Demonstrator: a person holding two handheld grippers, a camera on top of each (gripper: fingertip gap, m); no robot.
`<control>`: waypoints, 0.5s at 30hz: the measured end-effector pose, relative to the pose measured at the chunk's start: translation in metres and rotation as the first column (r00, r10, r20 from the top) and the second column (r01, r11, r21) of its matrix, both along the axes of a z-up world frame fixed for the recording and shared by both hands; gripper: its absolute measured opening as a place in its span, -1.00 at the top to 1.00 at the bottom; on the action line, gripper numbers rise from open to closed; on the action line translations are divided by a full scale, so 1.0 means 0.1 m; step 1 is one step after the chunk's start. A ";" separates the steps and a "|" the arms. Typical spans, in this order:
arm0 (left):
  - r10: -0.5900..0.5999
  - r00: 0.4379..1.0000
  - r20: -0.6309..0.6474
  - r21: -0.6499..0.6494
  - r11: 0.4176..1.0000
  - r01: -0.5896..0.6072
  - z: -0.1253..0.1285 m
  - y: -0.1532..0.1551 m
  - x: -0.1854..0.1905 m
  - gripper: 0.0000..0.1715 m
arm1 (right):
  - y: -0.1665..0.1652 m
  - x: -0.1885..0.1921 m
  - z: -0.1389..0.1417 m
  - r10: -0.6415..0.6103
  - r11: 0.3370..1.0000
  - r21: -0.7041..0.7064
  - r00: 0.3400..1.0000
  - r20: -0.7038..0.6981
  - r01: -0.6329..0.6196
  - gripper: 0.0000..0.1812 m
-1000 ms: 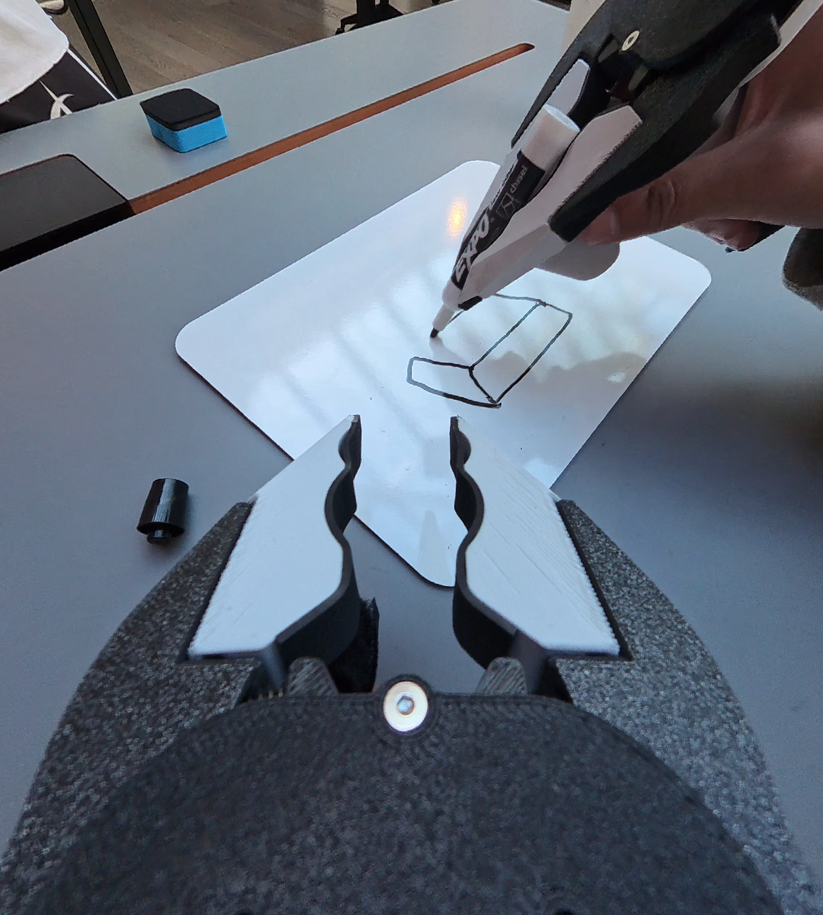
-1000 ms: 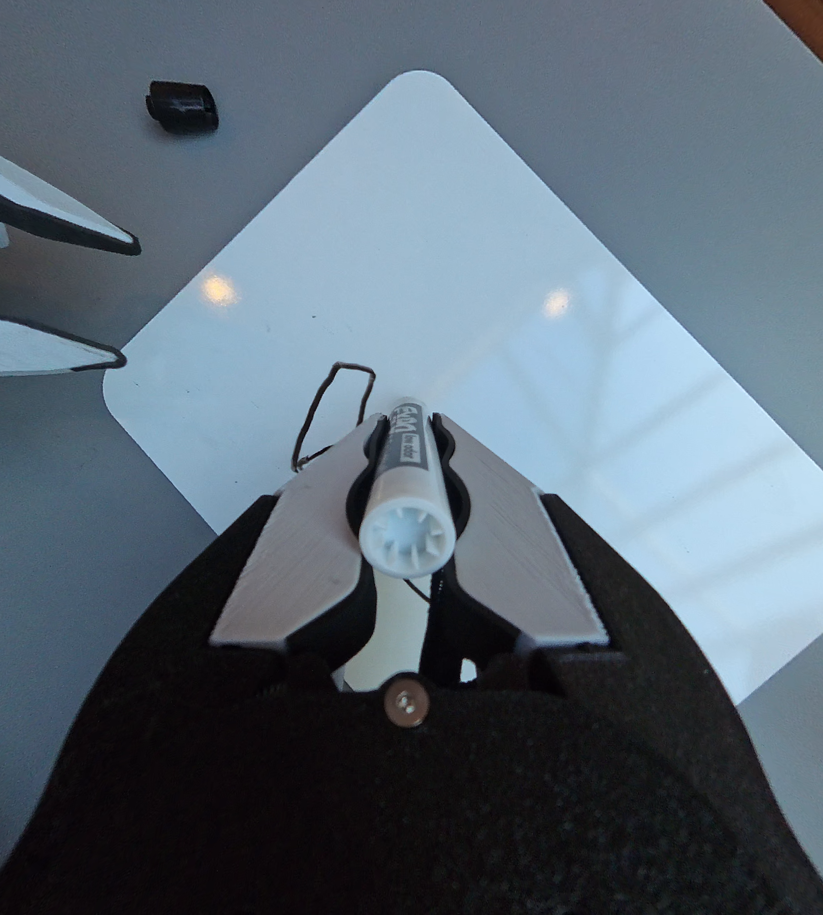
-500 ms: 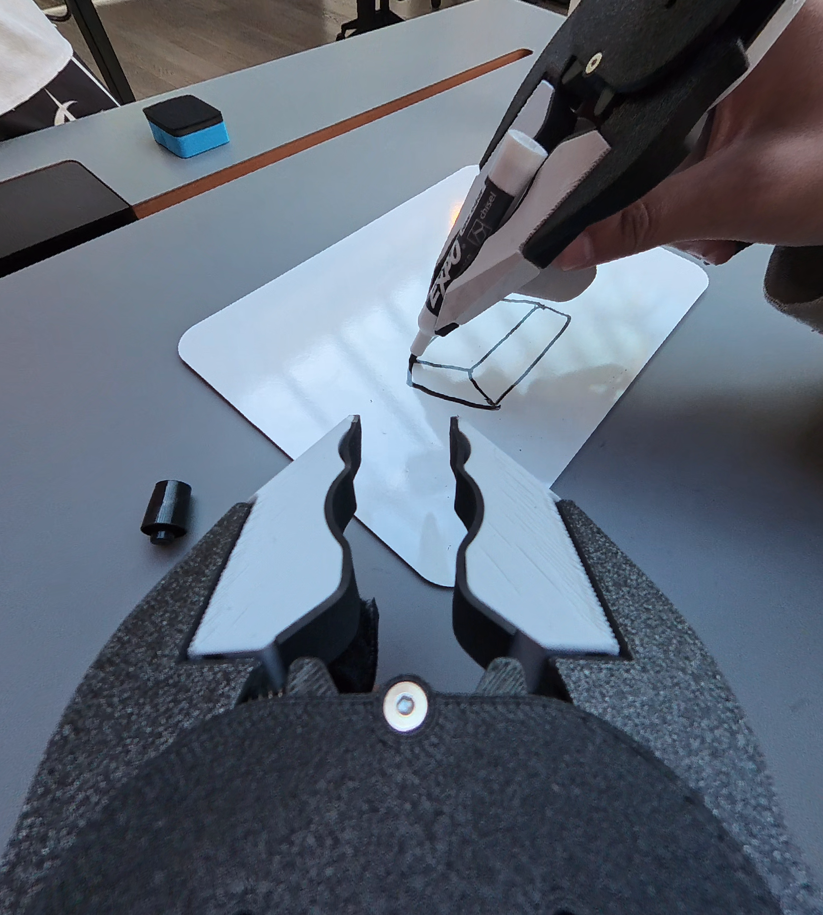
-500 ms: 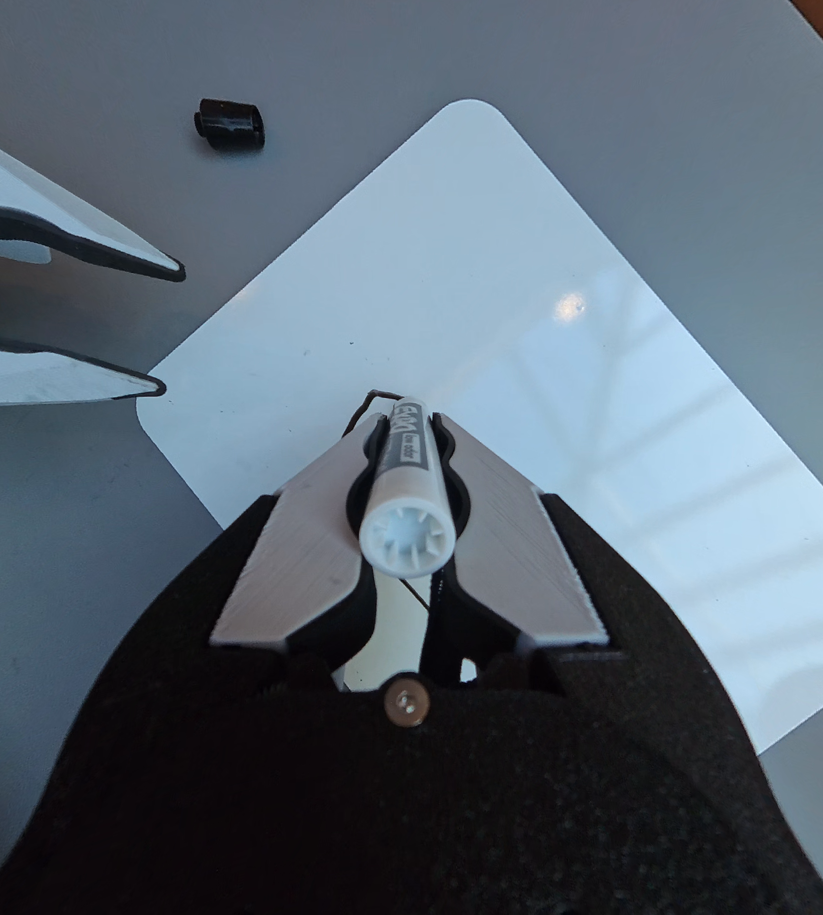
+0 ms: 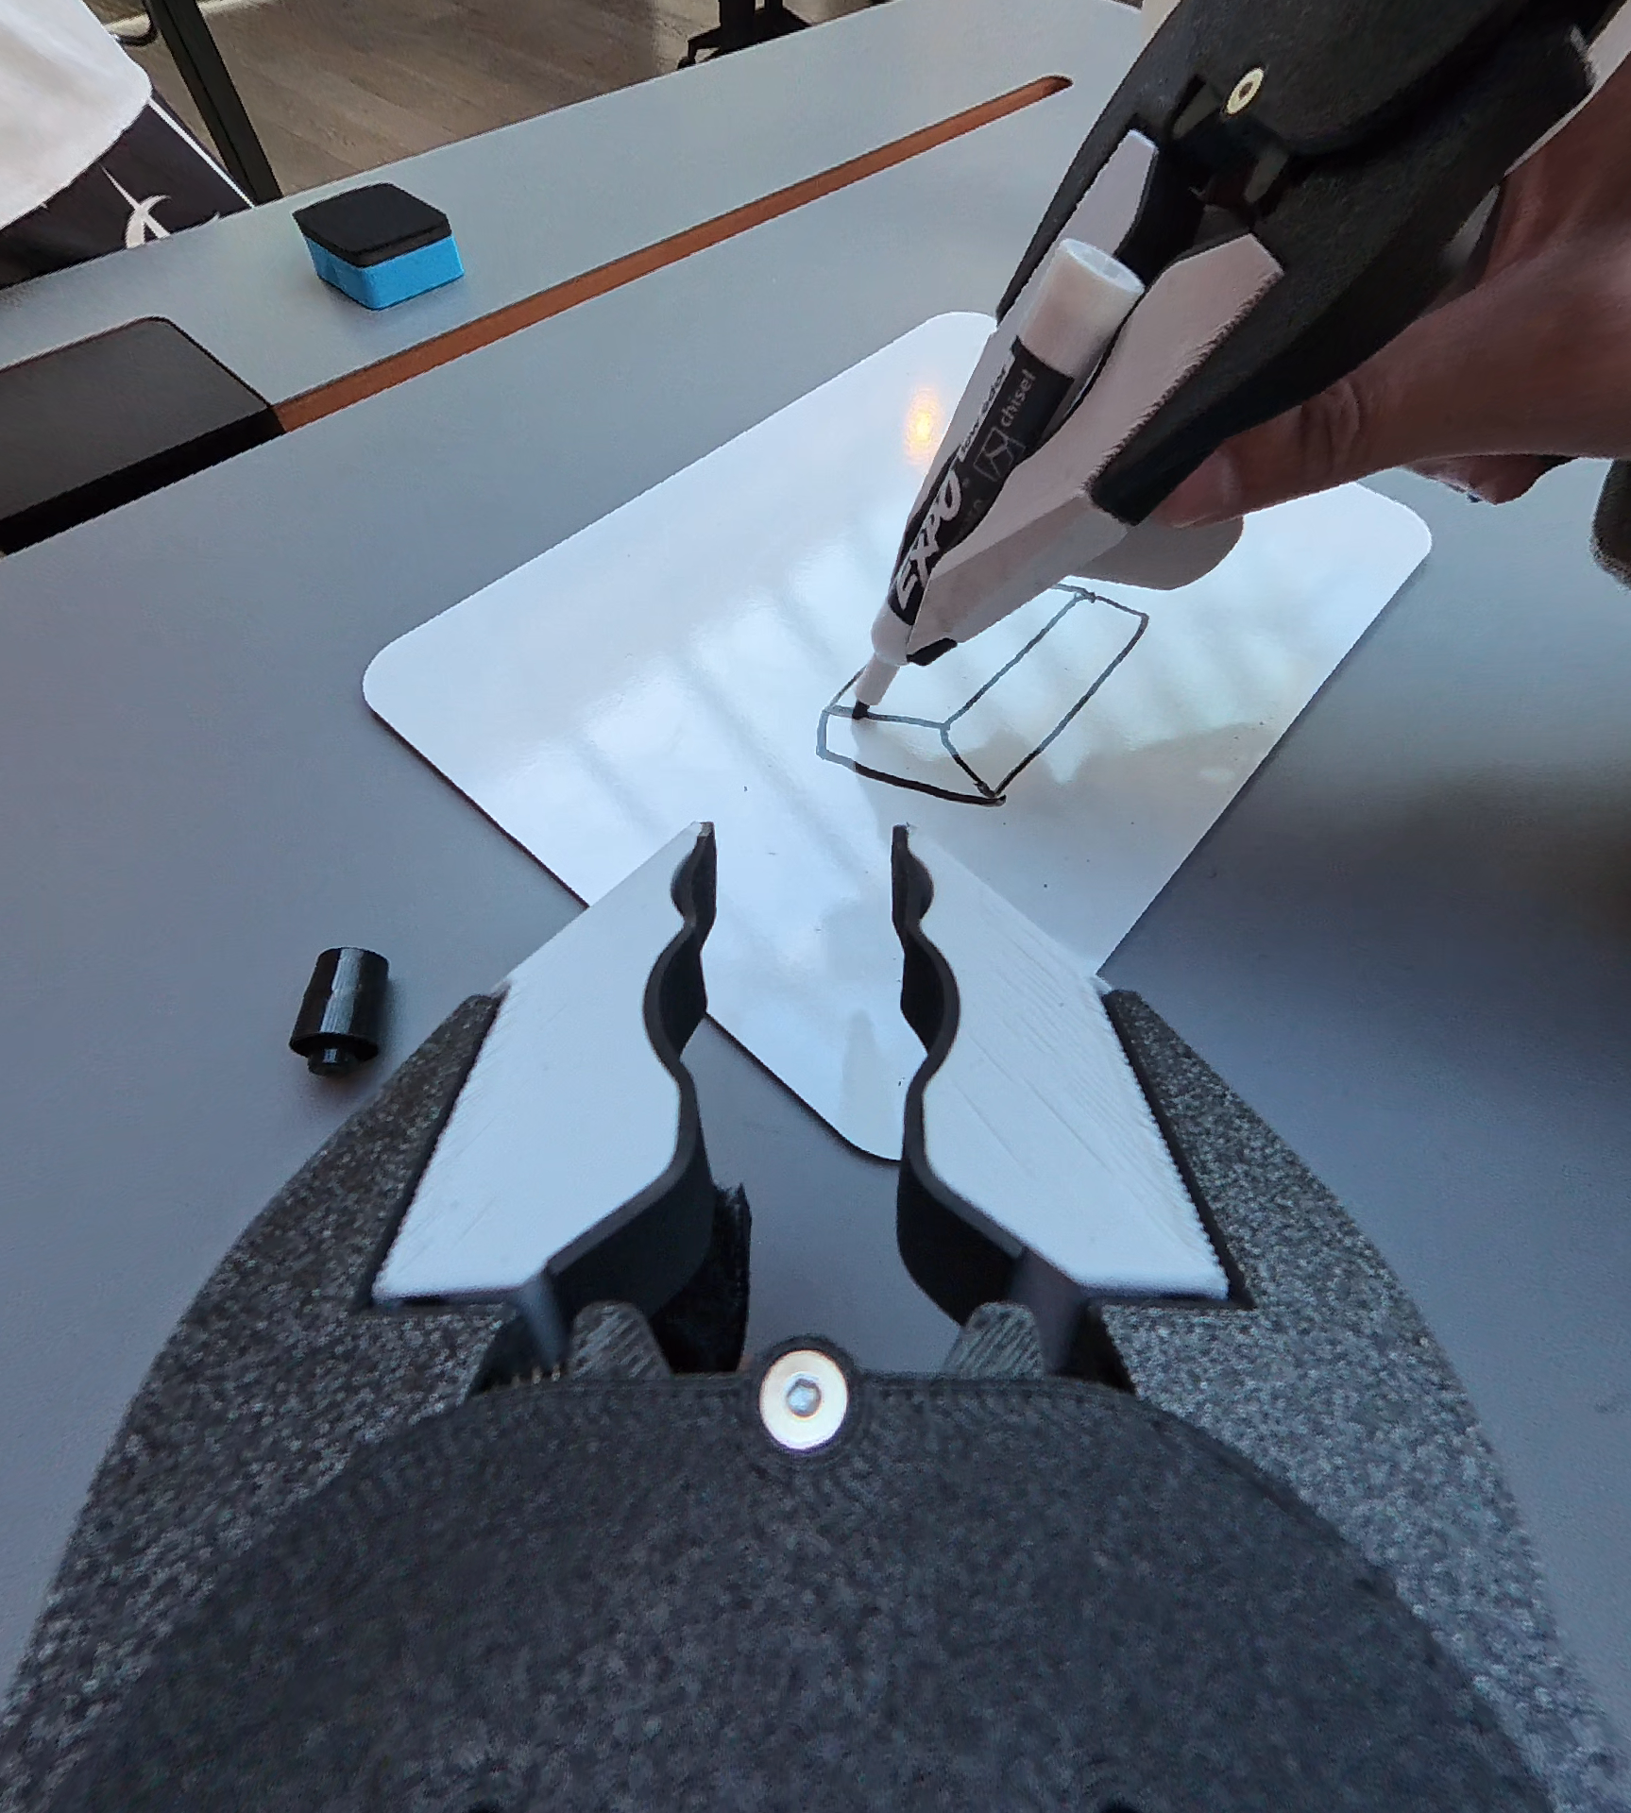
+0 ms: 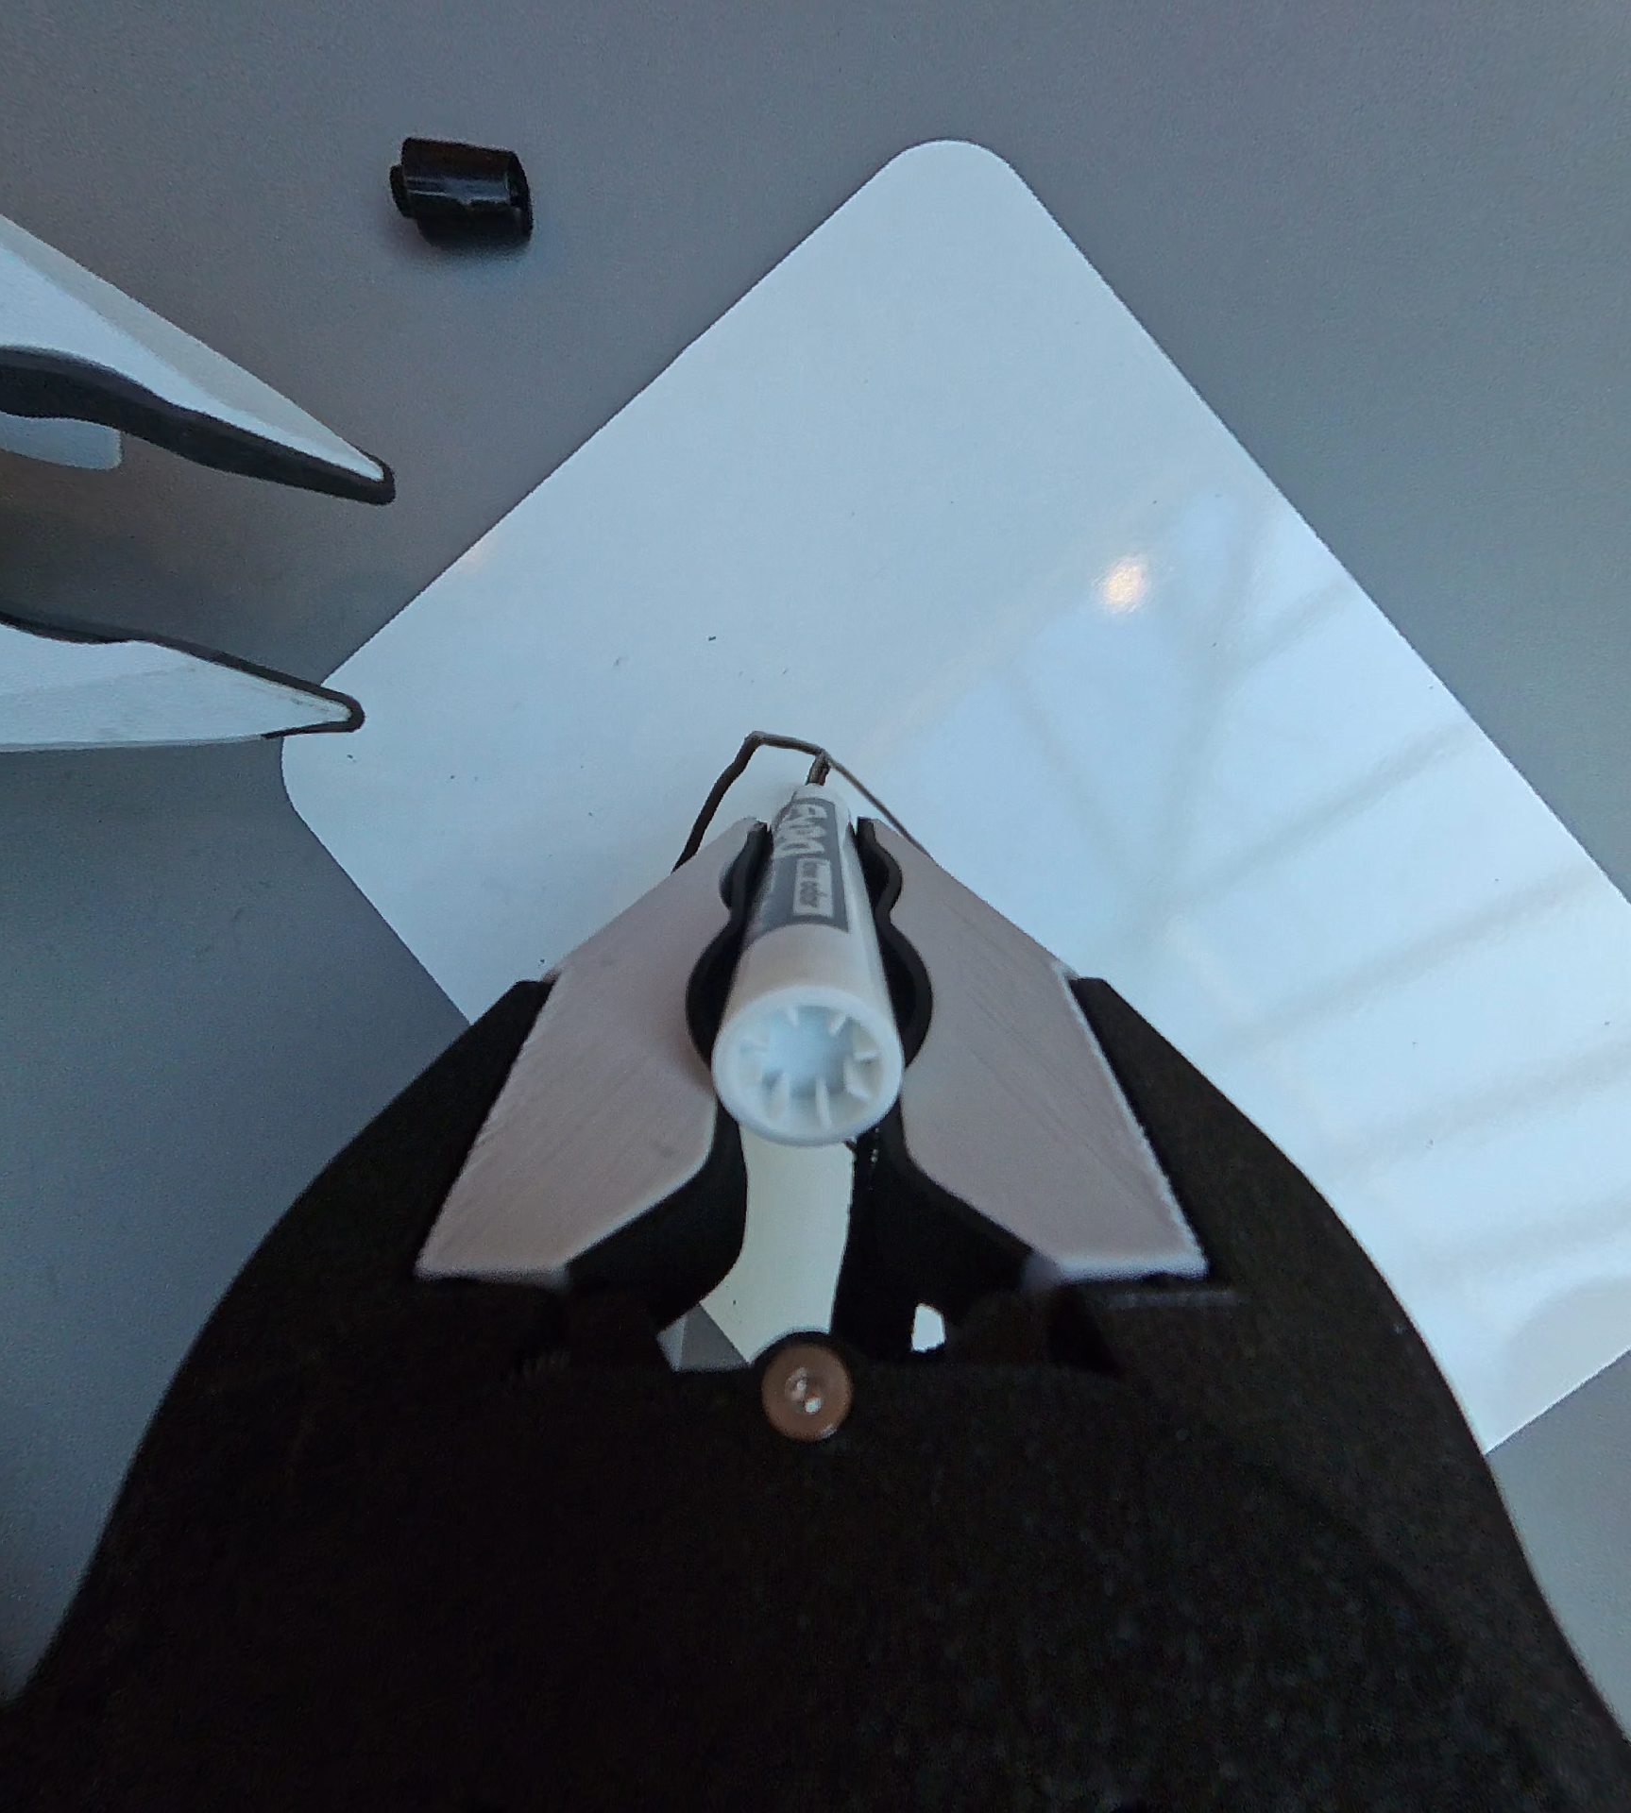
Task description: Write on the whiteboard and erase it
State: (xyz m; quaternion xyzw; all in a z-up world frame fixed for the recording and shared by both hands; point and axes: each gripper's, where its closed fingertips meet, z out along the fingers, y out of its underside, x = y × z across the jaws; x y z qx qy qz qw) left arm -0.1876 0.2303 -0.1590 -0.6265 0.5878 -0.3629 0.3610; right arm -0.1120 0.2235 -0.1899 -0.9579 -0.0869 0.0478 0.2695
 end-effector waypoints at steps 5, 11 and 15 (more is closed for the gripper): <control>0.001 1.000 -0.002 0.006 1.000 -0.001 -0.01 0.03 0.02 0.58 | -0.05 0.00 0.00 -0.007 1.000 -0.002 1.000 -0.006 0.007 0.80; 0.006 1.000 -0.005 0.020 1.000 -0.006 -0.03 0.09 0.03 0.58 | -0.10 0.00 0.00 -0.015 1.000 -0.006 1.000 -0.011 0.015 0.80; 0.005 1.000 -0.007 0.021 1.000 -0.005 -0.03 0.09 0.05 0.58 | -0.14 -0.01 -0.01 -0.019 1.000 -0.009 1.000 -0.011 0.019 0.80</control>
